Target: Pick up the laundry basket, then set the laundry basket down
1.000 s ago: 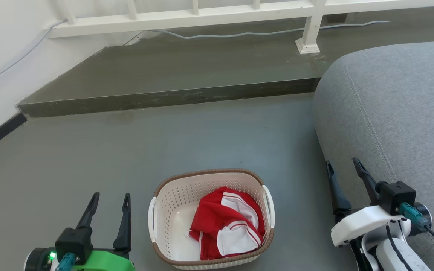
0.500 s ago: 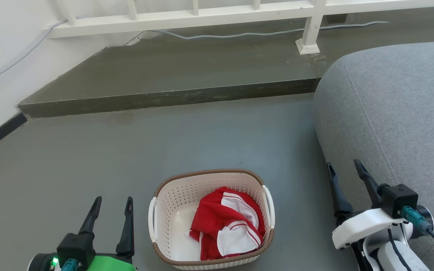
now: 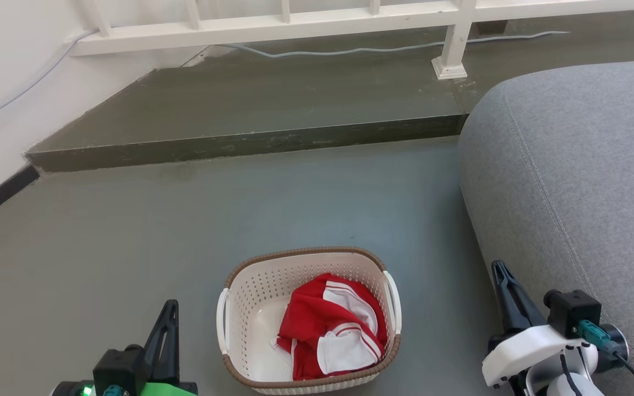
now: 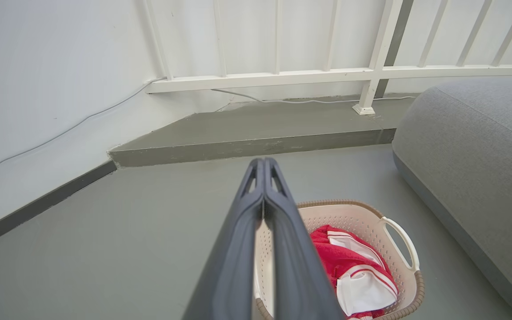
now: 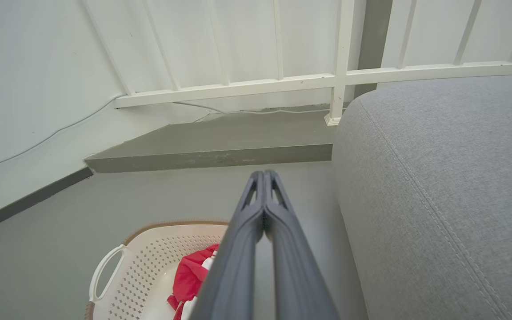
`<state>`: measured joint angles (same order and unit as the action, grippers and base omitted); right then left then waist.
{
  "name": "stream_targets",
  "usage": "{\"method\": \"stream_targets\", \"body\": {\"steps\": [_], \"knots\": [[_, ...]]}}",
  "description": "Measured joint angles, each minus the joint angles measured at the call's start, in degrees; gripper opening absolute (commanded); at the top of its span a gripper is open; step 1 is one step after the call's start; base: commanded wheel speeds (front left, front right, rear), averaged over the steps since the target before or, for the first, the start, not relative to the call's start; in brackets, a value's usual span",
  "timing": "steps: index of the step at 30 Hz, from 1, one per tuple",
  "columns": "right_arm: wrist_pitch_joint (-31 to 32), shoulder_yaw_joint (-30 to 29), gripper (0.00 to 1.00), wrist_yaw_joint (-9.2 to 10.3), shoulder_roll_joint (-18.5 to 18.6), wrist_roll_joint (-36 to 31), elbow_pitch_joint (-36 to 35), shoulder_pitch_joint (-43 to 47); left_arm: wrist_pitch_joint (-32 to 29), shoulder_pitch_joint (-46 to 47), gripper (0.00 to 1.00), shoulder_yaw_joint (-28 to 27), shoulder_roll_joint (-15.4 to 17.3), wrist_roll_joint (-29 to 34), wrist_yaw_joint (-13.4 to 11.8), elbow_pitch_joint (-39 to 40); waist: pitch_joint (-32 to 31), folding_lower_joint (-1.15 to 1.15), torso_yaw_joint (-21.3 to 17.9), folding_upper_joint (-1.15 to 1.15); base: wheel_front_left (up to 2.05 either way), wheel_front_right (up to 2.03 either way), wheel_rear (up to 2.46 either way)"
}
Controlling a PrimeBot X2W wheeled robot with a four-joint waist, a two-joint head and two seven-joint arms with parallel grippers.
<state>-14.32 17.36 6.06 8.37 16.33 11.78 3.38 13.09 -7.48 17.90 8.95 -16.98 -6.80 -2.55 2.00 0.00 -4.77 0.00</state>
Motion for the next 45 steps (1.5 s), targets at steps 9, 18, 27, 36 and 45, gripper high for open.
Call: {"method": "stream_targets", "body": {"steps": [9,18,27,36,45], "knots": [[0.0,-0.33,0.0,-1.01,-0.77,5.08,-0.8,0.71,0.0,-1.29,0.0,0.37,-0.59,-4.99,0.77,1.09,-0.11,0.0,0.44,0.0,0.0,0.0,0.0],[1.45,-2.23,0.0,-2.0,-1.07,13.01,-1.34,0.71,-1.19,-1.27,0.0,-1.56,-0.87,-12.95,1.33,1.15,-0.21,0.0,0.83,0.0,0.0,0.0,0.0],[3.2,-4.33,0.0,-2.54,-1.27,20.02,-1.38,0.64,-2.49,-1.1,0.0,-3.3,-1.04,-20.09,2.12,0.79,-0.35,0.0,1.25,0.0,0.0,0.0,0.0],[5.02,-6.21,0.0,-3.48,-1.26,27.17,-1.36,0.47,-4.11,-0.65,0.0,-4.98,-1.03,-27.35,3.26,-0.47,-0.5,0.0,1.67,0.0,0.0,0.0,0.0],[6.43,-8.06,0.0,-4.54,-1.27,34.3,-1.23,-0.65,-5.57,0.61,0.0,-6.6,-1.03,-34.53,4.35,-1.46,-0.66,0.0,2.09,0.0,0.0,0.0,0.0]]}}
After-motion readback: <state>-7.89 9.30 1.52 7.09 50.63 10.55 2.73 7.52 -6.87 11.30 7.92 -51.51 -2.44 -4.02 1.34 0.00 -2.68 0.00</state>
